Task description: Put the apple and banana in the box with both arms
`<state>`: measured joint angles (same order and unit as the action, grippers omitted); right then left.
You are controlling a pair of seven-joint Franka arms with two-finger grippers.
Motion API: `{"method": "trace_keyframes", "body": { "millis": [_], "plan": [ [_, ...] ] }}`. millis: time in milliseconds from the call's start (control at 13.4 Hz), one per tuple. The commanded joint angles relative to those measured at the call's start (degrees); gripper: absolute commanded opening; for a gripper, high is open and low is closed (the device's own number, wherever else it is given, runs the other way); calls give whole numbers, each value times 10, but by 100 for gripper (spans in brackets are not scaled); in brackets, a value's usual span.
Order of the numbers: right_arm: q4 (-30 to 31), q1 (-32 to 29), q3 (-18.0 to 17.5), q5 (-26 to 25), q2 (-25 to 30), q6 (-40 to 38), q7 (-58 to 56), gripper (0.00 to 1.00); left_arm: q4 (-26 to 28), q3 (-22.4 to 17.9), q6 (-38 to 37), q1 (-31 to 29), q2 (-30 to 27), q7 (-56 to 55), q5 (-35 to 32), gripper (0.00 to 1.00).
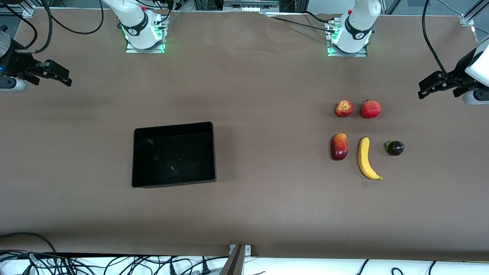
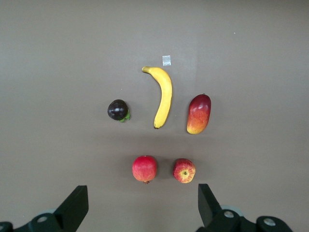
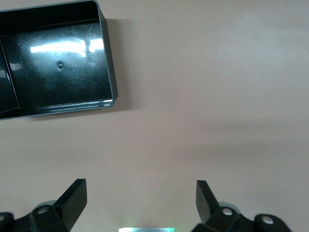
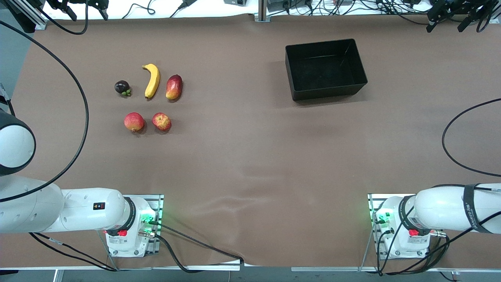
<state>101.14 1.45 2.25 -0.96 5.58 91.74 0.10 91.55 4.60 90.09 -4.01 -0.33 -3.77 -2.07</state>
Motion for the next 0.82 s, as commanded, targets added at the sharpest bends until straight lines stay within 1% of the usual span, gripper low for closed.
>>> {"method": "trace_keyframes", "body": {
  "millis": [0, 149, 372, 595, 670, 744],
  "plan": [
    [-17, 6, -3, -5, -25, -14, 5, 100, -3, 1, 5, -4, 1, 0, 8, 100],
    [-19, 6, -2, -5, -47, -3, 9, 100, -3, 1, 9, -4, 3, 0, 8, 100],
    [-35, 23, -5, -5, -143, 33, 4, 100, -3, 1, 12, -4, 6, 0, 8, 100],
    [-51, 47, -5, -4, -225, 165, 12, 100, -4, 1, 20, -4, 10, -1, 8, 100],
    [-50, 54, -5, 9, -252, 198, 19, 99, -4, 1, 20, -5, 10, 0, 8, 100],
    [-48, 58, -5, 37, -275, 218, 47, 98, -4, 1, 20, -6, 10, -1, 8, 100]
  ]
}}
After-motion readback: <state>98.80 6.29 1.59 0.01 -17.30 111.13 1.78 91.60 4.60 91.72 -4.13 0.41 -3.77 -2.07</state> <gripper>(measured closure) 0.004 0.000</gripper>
